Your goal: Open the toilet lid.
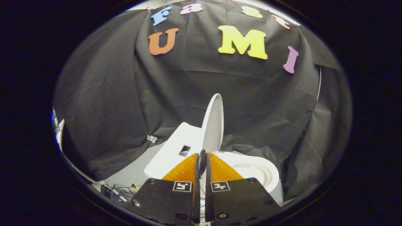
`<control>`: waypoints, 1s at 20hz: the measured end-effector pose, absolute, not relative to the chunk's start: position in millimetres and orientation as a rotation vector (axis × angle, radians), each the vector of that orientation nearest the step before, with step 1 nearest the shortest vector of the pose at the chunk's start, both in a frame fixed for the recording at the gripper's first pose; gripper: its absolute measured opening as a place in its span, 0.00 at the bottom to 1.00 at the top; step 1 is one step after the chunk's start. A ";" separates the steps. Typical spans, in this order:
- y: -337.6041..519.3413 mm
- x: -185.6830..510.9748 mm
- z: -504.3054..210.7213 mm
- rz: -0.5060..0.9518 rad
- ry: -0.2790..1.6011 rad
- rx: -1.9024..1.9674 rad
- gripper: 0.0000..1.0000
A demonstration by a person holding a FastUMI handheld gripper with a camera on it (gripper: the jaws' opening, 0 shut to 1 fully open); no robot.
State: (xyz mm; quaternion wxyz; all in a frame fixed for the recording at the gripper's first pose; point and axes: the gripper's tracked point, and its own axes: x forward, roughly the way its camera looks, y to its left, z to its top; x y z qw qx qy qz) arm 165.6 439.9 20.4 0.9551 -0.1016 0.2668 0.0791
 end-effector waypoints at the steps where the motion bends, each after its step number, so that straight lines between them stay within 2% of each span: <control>1: 443.9 166.0 19.0 0.165 0.542 -0.208 0.09; 20: 481.3 168.4 4.1 0.180 0.510 -0.324 0.09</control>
